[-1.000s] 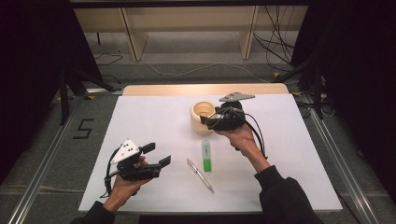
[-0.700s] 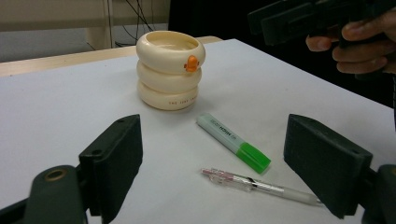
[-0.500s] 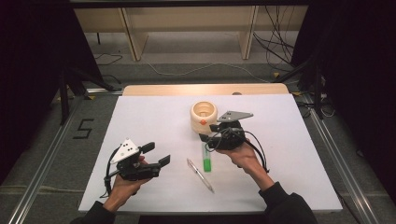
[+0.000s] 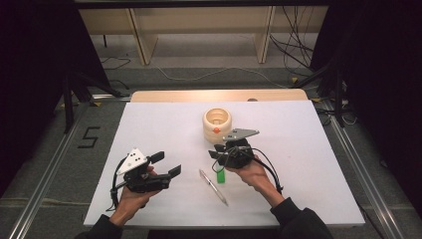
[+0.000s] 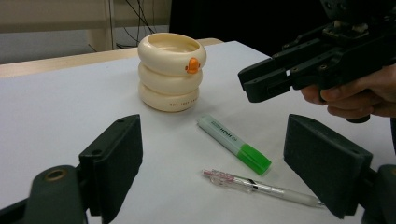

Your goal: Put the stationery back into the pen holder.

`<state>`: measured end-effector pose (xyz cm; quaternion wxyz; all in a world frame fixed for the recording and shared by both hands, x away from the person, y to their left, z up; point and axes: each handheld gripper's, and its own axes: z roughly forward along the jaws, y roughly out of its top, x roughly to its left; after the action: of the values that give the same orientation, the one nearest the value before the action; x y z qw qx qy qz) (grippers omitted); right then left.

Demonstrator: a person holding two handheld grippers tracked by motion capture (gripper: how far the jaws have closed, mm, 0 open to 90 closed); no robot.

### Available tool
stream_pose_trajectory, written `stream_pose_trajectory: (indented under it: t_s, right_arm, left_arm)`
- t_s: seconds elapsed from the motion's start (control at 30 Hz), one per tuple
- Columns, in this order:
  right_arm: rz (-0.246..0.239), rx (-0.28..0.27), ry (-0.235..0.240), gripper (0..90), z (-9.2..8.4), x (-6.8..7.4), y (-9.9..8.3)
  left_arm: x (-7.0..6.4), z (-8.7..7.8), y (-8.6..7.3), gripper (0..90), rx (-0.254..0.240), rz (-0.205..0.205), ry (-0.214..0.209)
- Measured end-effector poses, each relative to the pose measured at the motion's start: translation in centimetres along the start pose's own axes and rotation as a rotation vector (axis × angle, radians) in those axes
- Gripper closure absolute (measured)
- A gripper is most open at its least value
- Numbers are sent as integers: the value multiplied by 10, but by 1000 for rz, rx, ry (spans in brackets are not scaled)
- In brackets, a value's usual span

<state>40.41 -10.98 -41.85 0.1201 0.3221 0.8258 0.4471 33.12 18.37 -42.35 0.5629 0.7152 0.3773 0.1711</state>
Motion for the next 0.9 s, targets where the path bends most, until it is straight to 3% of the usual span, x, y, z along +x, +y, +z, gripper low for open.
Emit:
stream_pose_trajectory:
  t_s: [0.23, 0.53, 0.9]
  right_arm:
    - [-14, 40, 31, 894, 12, 7, -7]
    - [-11, 121, 23, 900, 33, 8, -21]
    - [-12, 169, 22, 900, 45, 13, -26]
  left_arm:
    - [-1, 0, 0, 193, 0, 4, 0]
    - [-1, -1, 0, 193, -1, 5, -1]
    - [-1, 0, 0, 193, 0, 5, 2]
